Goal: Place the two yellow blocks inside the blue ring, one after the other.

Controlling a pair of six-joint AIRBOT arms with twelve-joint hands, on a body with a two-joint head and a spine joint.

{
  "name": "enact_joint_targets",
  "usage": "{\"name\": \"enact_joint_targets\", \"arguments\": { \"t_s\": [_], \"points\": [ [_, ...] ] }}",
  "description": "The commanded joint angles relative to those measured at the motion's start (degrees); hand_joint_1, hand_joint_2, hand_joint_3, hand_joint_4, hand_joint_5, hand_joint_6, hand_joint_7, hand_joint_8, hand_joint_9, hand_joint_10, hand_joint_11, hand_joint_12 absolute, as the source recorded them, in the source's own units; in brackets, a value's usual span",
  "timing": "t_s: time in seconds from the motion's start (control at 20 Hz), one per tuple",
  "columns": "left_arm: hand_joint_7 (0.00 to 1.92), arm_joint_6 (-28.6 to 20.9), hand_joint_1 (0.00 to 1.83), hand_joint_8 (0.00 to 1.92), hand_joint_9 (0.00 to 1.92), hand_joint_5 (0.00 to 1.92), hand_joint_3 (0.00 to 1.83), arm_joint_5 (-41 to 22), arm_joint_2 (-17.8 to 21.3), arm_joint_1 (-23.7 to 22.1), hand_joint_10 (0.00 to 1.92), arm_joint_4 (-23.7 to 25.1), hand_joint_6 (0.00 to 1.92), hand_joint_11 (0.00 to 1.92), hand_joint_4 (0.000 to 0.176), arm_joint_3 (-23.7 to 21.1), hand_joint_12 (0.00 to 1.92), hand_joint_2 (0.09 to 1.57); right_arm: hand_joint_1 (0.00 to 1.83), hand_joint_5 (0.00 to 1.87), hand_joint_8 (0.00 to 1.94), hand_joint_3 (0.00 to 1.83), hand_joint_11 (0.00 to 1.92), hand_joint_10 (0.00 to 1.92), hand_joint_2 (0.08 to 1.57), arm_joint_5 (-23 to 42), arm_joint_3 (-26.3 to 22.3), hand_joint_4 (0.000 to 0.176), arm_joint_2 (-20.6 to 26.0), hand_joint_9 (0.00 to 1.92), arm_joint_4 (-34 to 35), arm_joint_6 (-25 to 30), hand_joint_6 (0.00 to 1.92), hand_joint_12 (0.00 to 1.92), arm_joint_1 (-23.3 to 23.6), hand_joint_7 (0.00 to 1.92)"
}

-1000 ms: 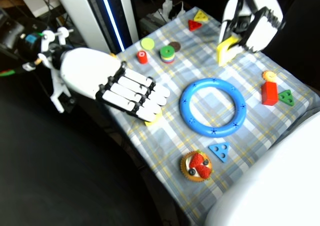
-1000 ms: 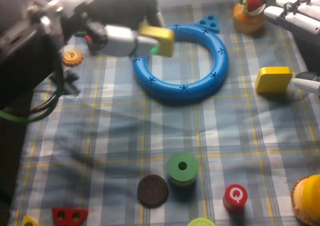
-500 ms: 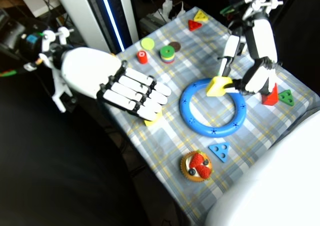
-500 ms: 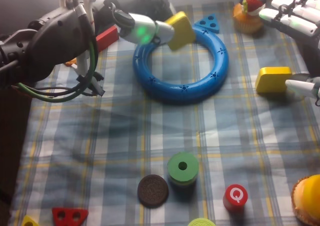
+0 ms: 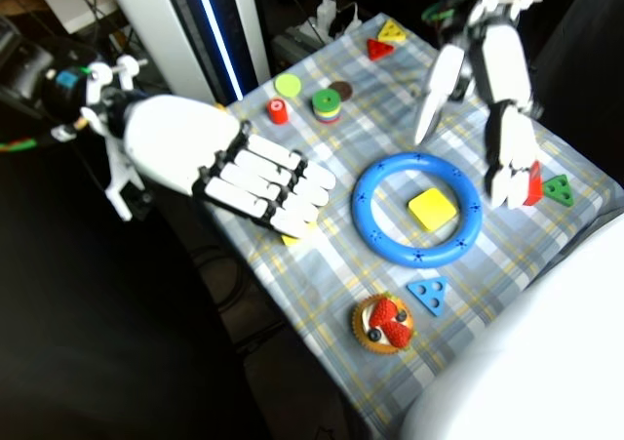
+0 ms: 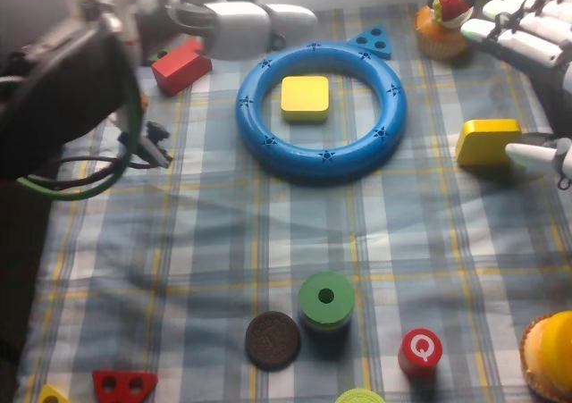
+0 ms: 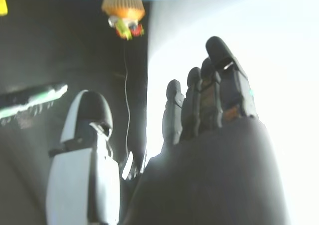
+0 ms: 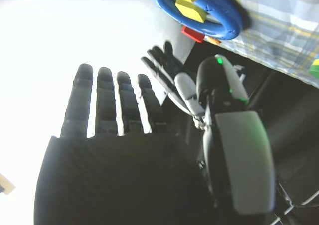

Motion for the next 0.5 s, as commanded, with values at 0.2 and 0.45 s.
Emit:
{"name": "enact_joint_targets", "arguments": {
  "t_s": [0.2, 0.45],
  "points": [
    [0.1, -5.15, 0.52, 0.0, 0.0, 0.19, 0.01, -20.87, 6.52, 3.13, 0.0, 7.17, 0.01, 0.0, 0.057, -7.97, 0.0, 1.28, 0.55, 0.0, 0.0, 0.0, 0.0, 0.0, 1.28, 0.6, 4.06, 0.0, -3.68, 0.0, -0.07, 1.68, 0.0, 0.0, 2.82, 0.0],
    [0.14, -13.09, 0.64, 0.0, 0.02, 0.23, 0.0, -30.51, 10.05, 7.69, 0.0, 11.37, 0.01, 0.0, 0.031, -11.28, 0.02, 1.33, 0.68, 0.05, 0.03, 0.0, 0.0, 0.05, 1.29, -4.71, 8.17, 0.0, -7.87, 0.14, 4.27, -1.15, 0.01, 0.86, 4.31, 0.14]
  ]
}}
